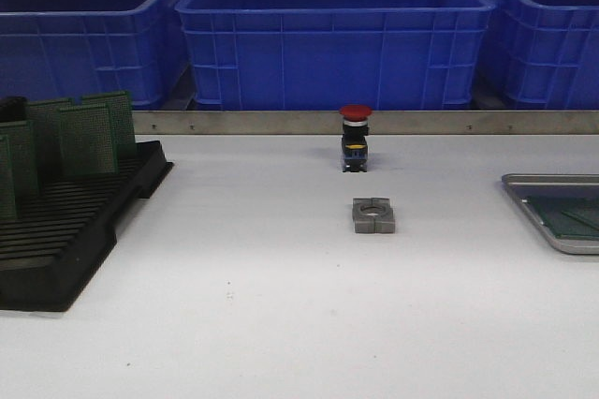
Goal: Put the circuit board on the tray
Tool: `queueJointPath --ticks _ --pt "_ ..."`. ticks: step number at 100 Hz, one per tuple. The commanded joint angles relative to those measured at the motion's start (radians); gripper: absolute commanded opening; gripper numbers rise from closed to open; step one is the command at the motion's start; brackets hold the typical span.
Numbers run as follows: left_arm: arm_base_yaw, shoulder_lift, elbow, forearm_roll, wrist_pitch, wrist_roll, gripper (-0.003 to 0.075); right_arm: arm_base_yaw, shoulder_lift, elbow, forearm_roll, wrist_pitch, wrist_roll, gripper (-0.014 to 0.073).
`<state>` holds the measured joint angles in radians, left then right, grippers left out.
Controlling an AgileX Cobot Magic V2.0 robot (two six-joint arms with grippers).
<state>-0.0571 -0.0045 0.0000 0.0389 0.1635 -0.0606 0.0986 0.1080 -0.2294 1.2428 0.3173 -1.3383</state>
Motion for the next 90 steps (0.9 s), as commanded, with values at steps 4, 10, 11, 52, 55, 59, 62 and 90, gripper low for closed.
queueJointPath --ticks 4,10,11,52,55,59,62,90 --pt "-0.002 -0.033 0.048 -0.001 -0.079 -0.01 -0.002 0.0 0.012 -0.024 0.028 -0.019 -0.005 -0.0062" --pt "-0.002 -0.033 0.048 -0.001 -0.079 -0.01 -0.002 -0.001 0.012 -0.022 0.028 -0.06 -0.005 -0.0062" --pt "-0.002 -0.033 0.048 -0.001 -0.079 -0.01 -0.002 -0.001 0.012 -0.021 0.028 -0.068 -0.005 -0.0062" --pt "-0.002 -0.031 0.048 -0.001 -0.079 -0.01 -0.002 -0.081 -0.038 0.156 -0.806 -0.424 0.864 -0.0062" --pt "-0.002 -0.031 0.048 -0.001 -0.079 -0.01 -0.002 -0.103 -0.053 0.173 -0.937 -0.426 0.984 -0.0062" --pt "-0.002 -0.031 0.048 -0.001 -0.079 -0.01 -0.002 -0.125 -0.068 0.2 -1.054 -0.426 1.143 -0.0062" --pt "-0.002 -0.031 0.048 -0.001 -0.079 -0.01 -0.002 -0.145 -0.084 0.222 -1.153 -0.429 1.238 -0.0062" --pt "-0.002 -0.031 0.048 -0.001 -0.079 -0.01 -0.002 -0.188 -0.145 0.246 -1.401 -0.385 1.473 -0.0062"
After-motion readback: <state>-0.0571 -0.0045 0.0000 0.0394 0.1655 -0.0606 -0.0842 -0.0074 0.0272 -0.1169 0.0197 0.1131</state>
